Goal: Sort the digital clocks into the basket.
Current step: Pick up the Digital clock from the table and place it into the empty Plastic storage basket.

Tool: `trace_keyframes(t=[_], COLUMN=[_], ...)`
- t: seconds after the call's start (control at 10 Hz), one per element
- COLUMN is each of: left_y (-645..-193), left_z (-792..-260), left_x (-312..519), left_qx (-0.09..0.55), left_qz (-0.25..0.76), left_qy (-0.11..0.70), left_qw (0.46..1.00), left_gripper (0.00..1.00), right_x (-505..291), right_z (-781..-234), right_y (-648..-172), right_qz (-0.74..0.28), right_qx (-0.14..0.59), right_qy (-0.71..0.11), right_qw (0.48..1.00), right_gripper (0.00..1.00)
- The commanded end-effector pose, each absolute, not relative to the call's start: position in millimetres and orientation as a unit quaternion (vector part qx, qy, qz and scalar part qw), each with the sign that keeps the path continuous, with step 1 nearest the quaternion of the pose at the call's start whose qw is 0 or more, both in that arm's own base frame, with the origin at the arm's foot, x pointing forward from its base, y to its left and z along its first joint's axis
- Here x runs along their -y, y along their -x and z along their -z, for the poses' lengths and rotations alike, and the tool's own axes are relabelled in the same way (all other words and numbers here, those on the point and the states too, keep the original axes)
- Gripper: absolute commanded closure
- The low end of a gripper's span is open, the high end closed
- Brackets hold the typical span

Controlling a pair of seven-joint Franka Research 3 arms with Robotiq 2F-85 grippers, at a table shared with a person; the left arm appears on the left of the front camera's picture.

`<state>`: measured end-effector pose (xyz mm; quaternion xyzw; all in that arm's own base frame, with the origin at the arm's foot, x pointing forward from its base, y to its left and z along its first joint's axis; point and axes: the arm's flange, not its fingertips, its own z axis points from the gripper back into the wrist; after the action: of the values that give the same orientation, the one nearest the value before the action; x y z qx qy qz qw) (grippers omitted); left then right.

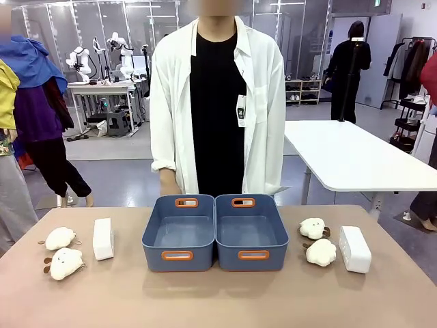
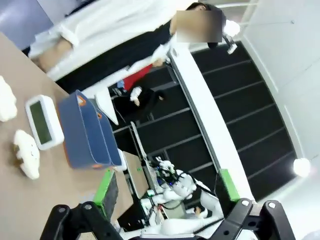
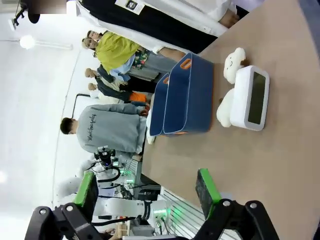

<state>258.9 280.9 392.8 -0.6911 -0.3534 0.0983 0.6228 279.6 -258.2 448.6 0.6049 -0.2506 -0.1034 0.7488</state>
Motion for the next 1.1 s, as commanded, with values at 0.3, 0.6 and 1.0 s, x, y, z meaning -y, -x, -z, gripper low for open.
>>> trace_keyframes(t=[0.3, 0.6, 1.0], left_y=[-257.2, -257.2, -257.2], left_z=[-388.6, -388.6, -388.6], left_x=[-273.9, -273.9, -273.9], left_qx=[0.337, 0.337, 0.337], left_qz=[-0.082, -0.082, -0.082], left_qy=[0.707, 0.707, 0.707], left_qw=[0.617, 0.617, 0.617], left_gripper=[0.00, 0.00, 0.00], right_x=[264.0, 264.0, 264.0], right_z=[-442.1, -442.1, -442.1], right_y=[-276.0, -276.0, -276.0], right_qz=[0.108, 0.108, 0.108], right_qx=[0.246, 0.246, 0.246], right_qy=[-0.614, -0.614, -0.614], right_qw=[0.742, 0.742, 0.742], right_gripper=[0.00, 0.00, 0.00])
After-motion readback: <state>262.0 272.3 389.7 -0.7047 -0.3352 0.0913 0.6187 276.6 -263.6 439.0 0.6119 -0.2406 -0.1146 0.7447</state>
